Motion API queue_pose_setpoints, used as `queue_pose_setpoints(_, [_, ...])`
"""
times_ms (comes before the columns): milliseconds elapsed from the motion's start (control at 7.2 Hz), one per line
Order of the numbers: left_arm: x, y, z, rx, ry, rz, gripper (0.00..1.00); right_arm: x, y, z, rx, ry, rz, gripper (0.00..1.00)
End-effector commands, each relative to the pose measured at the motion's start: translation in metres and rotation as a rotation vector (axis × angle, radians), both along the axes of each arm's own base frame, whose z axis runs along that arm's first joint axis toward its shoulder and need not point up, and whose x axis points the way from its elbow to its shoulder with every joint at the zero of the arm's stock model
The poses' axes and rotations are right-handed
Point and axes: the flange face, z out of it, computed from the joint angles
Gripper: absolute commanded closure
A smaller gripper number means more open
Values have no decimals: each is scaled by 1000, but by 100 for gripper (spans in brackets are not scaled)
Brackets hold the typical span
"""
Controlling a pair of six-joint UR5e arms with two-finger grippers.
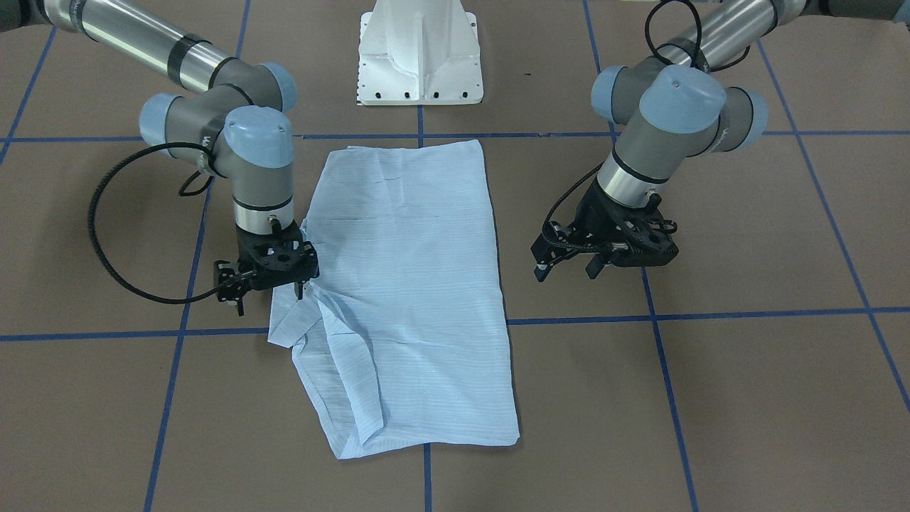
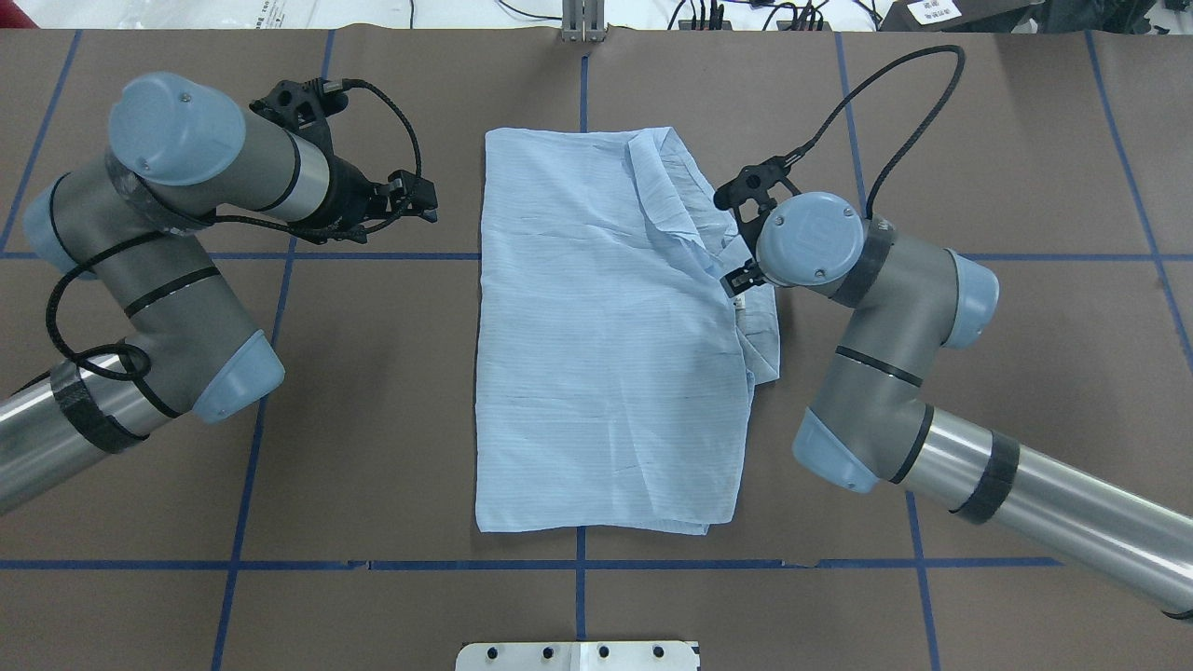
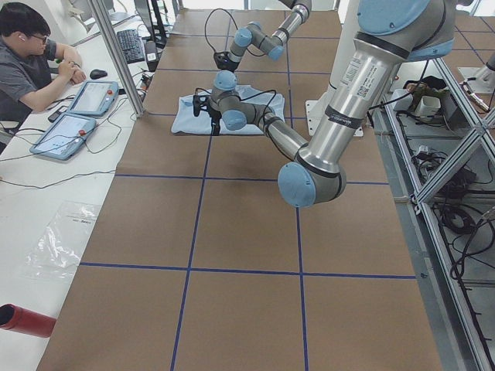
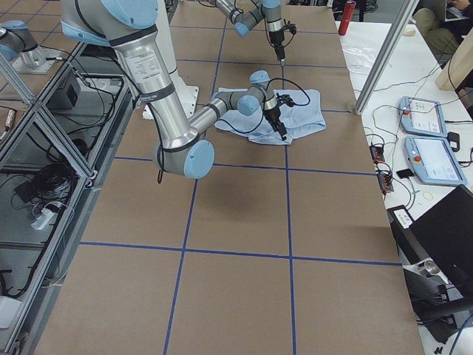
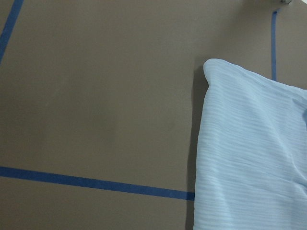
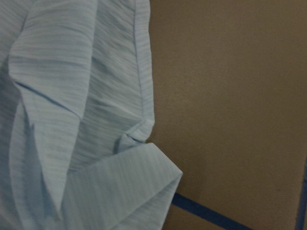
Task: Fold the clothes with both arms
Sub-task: 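Lower the right gripper to the shirt side edge near the collar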
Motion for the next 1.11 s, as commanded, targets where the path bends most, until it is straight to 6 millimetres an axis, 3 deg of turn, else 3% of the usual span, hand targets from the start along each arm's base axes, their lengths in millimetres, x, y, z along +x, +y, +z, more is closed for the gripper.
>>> queue_pose_setpoints(0, [1,0,-2,5,1,4,0,34,-10,-1,6,-19,-8,0])
queue_pose_setpoints(139, [1,0,-2,5,1,4,0,55,-15,-21,-8,-86,-18,0])
queue_pose_setpoints(278, [2,1,-4,4,3,4,0,61,-18,-33,-9,-115,-12,0])
queue_pose_setpoints(694, [6,8,-16,16,21,14,0,46,-15,-50,-28,-157,-6,0])
queue_pose_setpoints(972, [34,53,-40,-9,78,56,0,49,5,-69,-116,-276,-30,0])
